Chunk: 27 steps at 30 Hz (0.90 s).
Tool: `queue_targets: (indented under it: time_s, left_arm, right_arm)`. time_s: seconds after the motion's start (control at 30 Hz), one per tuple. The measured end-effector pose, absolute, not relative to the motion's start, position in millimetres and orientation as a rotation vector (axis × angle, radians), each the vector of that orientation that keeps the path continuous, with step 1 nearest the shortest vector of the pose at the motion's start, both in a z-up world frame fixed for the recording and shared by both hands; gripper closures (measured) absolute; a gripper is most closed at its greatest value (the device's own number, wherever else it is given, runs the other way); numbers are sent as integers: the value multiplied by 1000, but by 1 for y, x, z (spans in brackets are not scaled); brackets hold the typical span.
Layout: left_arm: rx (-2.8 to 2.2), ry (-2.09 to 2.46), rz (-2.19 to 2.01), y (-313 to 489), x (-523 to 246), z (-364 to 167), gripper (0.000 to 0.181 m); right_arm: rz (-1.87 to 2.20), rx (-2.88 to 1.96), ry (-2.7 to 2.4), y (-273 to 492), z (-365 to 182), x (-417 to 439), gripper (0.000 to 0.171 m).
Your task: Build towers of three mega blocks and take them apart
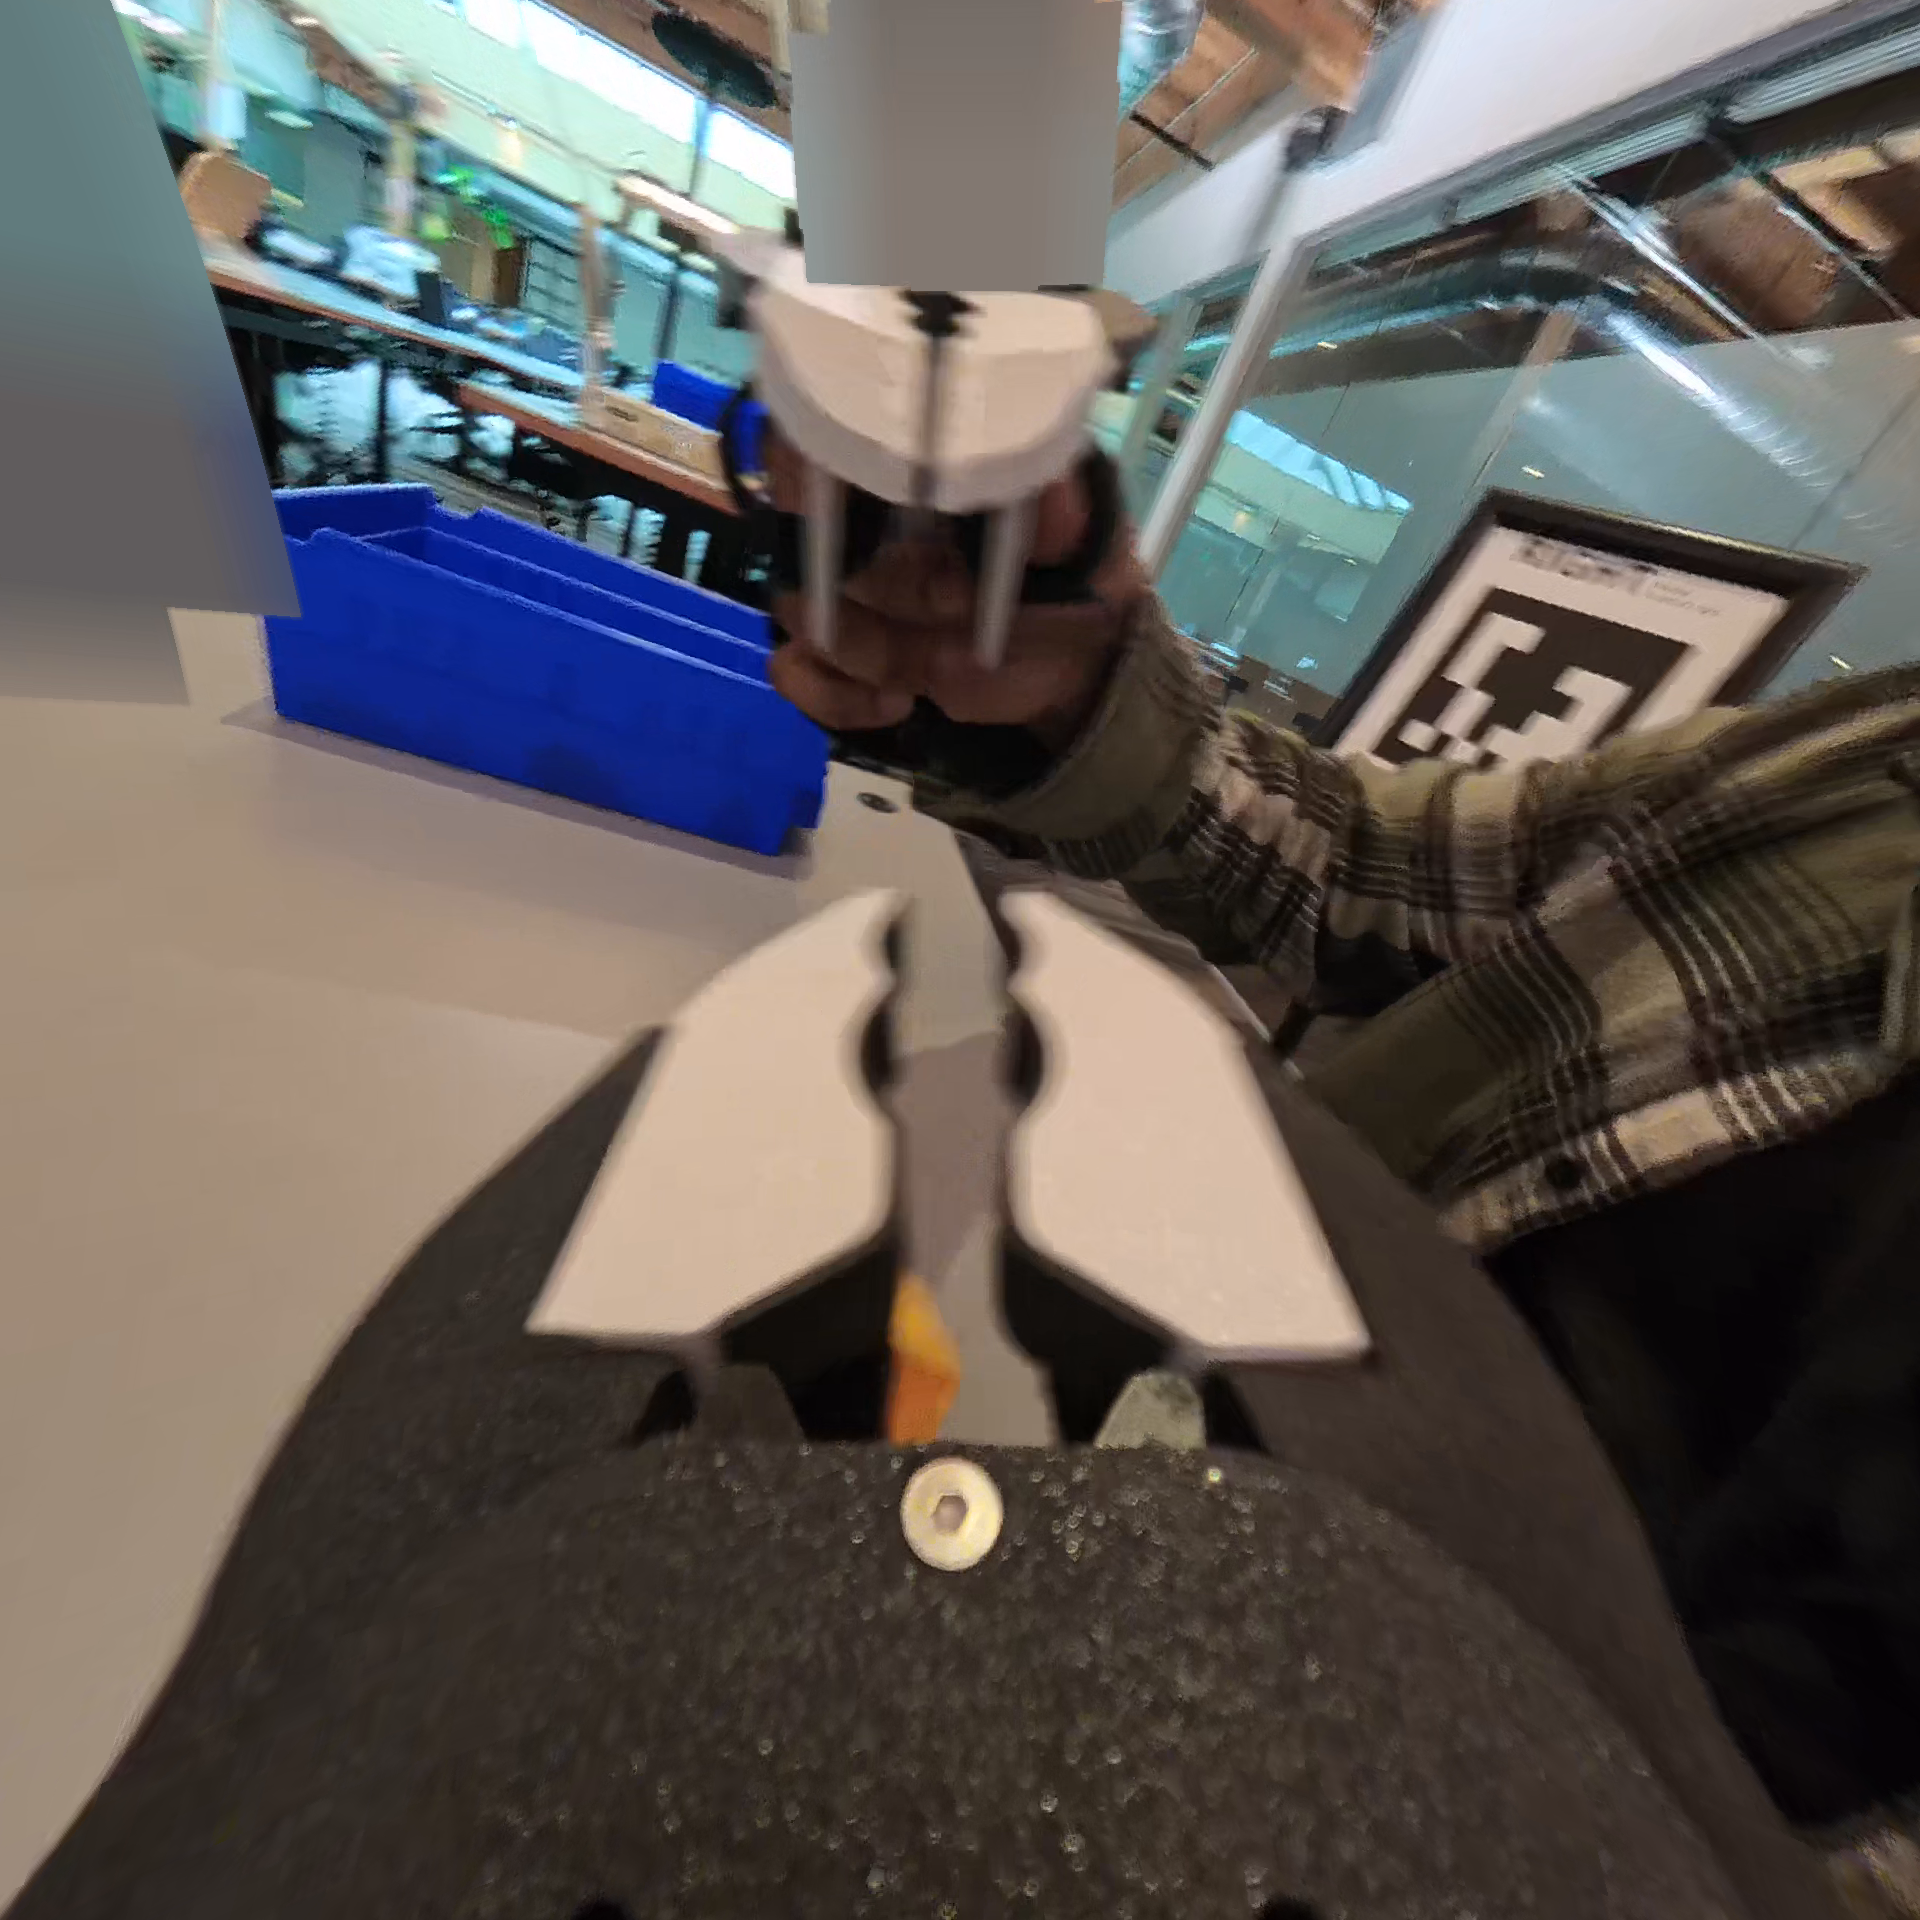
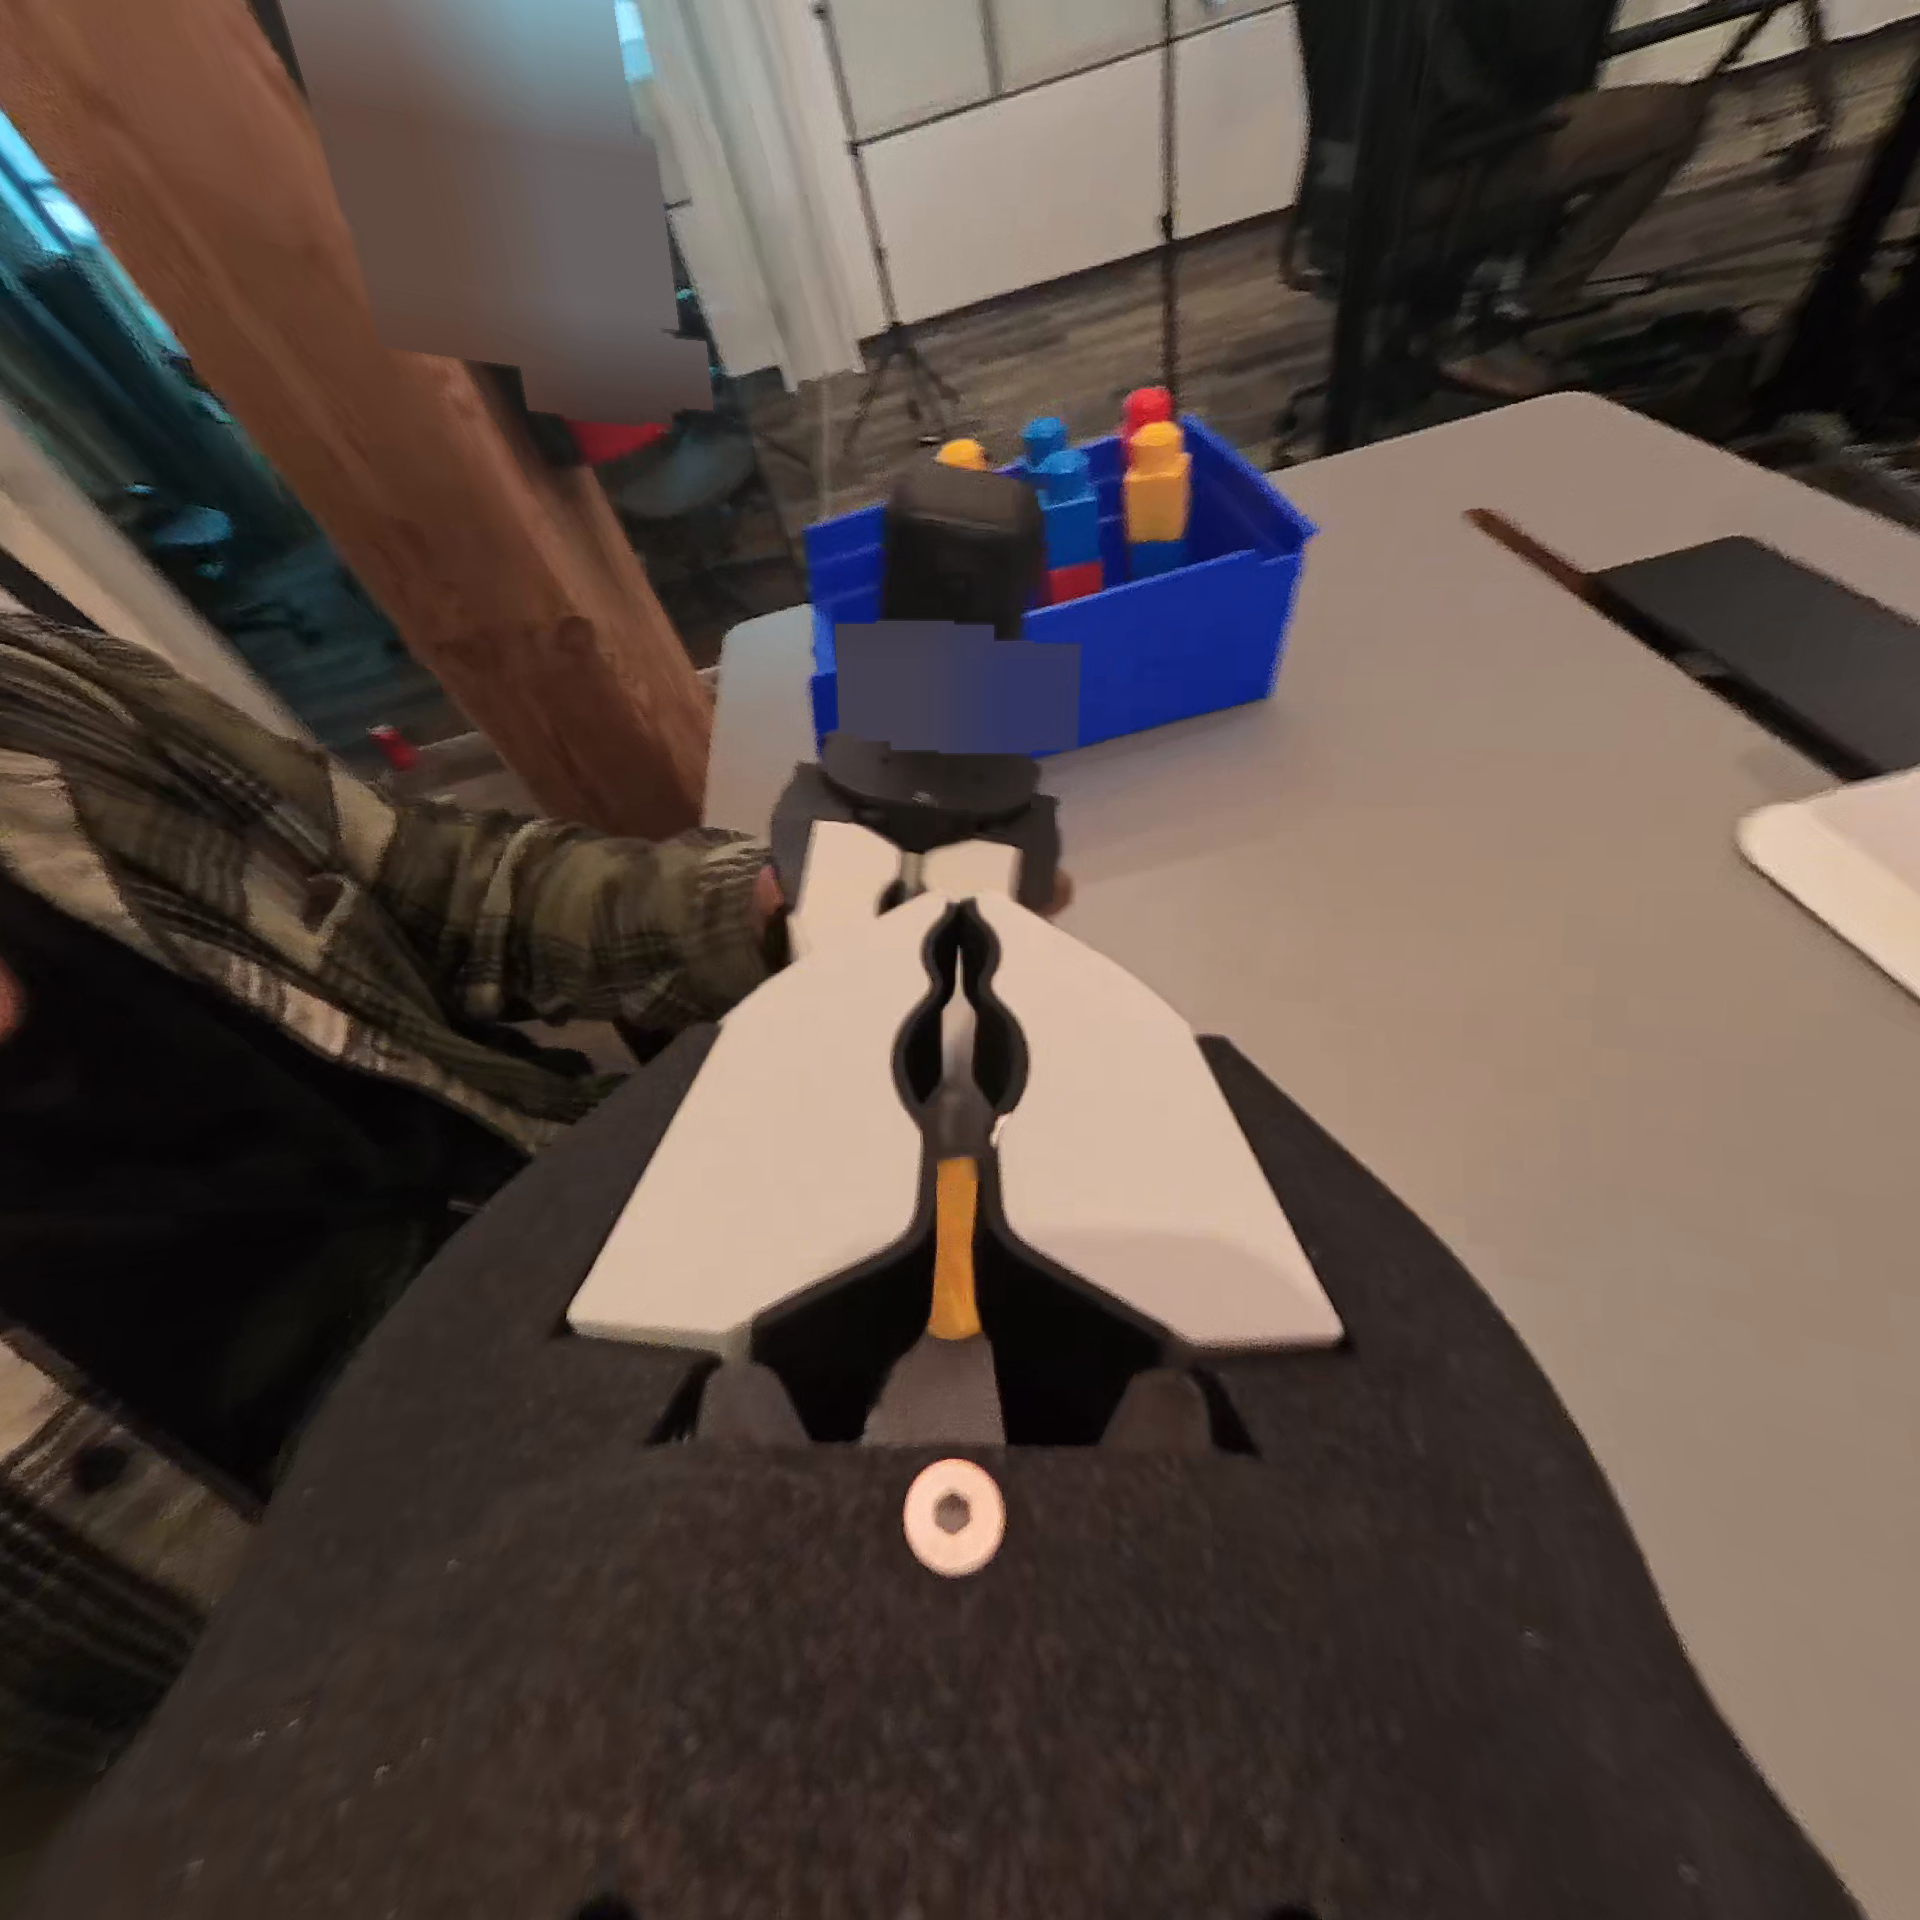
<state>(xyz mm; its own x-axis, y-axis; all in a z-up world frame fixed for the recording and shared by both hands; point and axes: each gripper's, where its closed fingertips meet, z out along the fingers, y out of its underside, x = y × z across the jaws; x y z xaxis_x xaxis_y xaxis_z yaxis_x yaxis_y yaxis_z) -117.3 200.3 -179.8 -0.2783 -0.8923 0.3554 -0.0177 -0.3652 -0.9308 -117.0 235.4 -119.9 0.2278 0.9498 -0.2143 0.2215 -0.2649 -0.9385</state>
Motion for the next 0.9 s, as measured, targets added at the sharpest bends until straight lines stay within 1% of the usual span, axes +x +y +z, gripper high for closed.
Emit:
queue_targets:
  time_s: [0.03,0.17,0.27,0.53,0.73,0.83,0.9]
  left_arm:
    - [-1282,1198,-1698,199,-117,-178,181]
    - [-1371,1241,-1503,208,-111,-192,181]
    - [-1444,1198,-1450,221,-115,-199,181]
    - [-1483,1009,-1375,263,-136,-191,181]
    - [-1476,942,-1354,278,-146,-183,181]
    - [-1467,938,-1349,280,-149,-180,181]
    - [-1461,933,-1344,280,-153,-177,181]
  right_arm:
    - [1089,-1677,-1092,237,-118,-109,171]
    - [1032,-1685,-1055,239,-119,-92,171]
    - [1025,-1701,-986,244,-128,-84,171]
    - [1031,-1752,-961,237,-165,-85,171]
    - [1077,-1764,-999,234,-175,-96,171]
    - [1071,-1786,-1038,227,-180,-104,164]
    - [1025,-1829,-1077,218,-188,-113,151]
